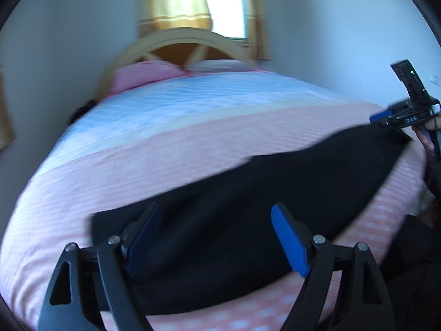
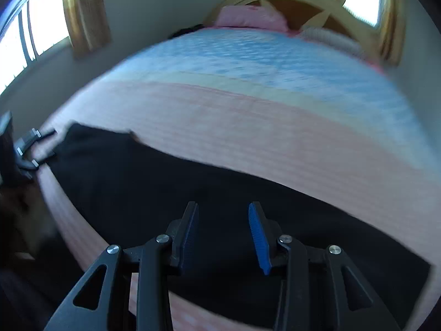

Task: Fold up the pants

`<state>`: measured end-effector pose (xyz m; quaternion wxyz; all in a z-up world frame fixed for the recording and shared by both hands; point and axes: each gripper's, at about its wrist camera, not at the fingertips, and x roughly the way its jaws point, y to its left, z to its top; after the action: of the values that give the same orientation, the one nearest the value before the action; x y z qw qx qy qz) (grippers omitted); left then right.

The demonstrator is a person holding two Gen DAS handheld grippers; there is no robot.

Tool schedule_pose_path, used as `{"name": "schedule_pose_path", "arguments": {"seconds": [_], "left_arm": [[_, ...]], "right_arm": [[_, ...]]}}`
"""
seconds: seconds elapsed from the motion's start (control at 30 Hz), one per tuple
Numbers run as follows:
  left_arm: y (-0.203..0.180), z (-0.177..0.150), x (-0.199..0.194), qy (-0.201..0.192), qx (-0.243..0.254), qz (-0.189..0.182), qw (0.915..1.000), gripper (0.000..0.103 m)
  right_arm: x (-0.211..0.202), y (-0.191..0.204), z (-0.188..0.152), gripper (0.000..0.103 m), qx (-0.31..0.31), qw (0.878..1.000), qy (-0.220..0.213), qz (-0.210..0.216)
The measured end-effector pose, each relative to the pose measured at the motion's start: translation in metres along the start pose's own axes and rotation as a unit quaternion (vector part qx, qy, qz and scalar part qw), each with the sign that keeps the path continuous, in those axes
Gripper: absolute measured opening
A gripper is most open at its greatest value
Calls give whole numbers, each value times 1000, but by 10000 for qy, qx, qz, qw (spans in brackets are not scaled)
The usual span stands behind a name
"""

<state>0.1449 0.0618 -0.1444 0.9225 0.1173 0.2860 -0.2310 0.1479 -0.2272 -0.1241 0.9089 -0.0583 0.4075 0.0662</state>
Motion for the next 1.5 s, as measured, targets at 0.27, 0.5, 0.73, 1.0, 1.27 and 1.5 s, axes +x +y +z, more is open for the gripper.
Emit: {"name": "schedule_pose_path", "arguments": {"seconds": [0.27, 0.5, 0.73, 1.0, 1.27, 1.5], "left_arm": [[-81, 15, 35, 300, 665, -714, 9948, 84], [-68, 11, 73, 1012, 328, -730, 9916, 85], [-61, 11, 71, 980, 160, -854, 9914, 88], [-45, 10, 71, 939, -206, -1118, 9891, 88], [-47, 10, 74, 954, 6, -1177, 9885, 88], [-50, 14, 62, 747, 282, -1457, 9861, 88]], "right_arm": [[-34, -28, -95, 40, -1063, 9848, 249, -1348], [-9, -27, -110, 40, -1500, 9730, 239, -1739], [4, -29, -98, 39, -1508, 9720, 64, -1801], [-15, -15, -99, 4, -1629, 9704, -6, -1785], [-24, -7, -118, 3, -1541, 9719, 137, -1771], [-37, -13, -117, 3, -1237, 9786, -37, -1644]]}}
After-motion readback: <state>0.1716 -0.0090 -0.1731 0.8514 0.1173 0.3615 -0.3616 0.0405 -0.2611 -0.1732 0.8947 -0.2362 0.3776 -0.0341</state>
